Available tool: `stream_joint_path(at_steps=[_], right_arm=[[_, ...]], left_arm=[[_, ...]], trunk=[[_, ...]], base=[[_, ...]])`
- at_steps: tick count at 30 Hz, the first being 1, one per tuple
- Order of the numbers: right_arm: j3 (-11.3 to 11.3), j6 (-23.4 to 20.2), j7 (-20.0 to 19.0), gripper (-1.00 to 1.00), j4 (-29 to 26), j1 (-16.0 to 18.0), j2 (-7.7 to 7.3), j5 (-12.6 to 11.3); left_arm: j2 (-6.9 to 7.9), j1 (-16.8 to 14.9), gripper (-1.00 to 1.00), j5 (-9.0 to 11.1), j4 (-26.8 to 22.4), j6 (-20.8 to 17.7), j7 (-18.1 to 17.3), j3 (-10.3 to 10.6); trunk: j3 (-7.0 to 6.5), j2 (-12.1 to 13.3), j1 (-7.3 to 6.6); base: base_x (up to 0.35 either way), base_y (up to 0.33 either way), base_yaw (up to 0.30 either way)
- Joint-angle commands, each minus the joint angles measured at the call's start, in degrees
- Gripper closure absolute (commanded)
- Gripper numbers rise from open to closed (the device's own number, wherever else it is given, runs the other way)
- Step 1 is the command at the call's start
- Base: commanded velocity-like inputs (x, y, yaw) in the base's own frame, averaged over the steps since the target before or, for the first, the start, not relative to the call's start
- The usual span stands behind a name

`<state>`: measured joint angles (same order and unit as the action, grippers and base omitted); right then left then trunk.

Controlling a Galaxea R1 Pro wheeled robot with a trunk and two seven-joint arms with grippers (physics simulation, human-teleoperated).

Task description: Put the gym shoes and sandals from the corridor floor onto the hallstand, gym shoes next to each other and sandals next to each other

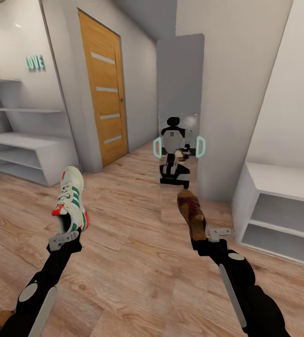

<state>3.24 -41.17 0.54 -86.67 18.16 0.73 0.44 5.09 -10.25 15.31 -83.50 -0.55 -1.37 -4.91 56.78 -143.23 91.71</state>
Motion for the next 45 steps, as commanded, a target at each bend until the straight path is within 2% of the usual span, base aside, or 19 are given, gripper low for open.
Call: stream_joint_path(at_steps=[1,18,45], right_arm=[[0.02,-0.32,0.17,1.0,-0.08,0.03,0.01,-0.16],[0.02,-0.32,0.17,1.0,-0.16,0.03,-0.02,-0.14],[0.02,-0.32,0.17,1.0,-0.16,0.03,-0.01,-0.17]], left_arm=[[0.01,-0.03,1.0,0.6,0.0,-0.07,-0.21,-0.01],[0.01,-0.03,1.0,0.59,-0.07,-0.2,-0.21,-0.01],[0.01,-0.03,1.0,0.6,-0.08,-0.25,-0.21,-0.01]], trunk=[[0.05,-0.02,-0.01],[0.05,-0.02,-0.01],[0.05,-0.02,-0.01]], base=[[0.0,0.0,0.291],[0.025,0.0,0.158],[0.306,-0.104,0.291]])
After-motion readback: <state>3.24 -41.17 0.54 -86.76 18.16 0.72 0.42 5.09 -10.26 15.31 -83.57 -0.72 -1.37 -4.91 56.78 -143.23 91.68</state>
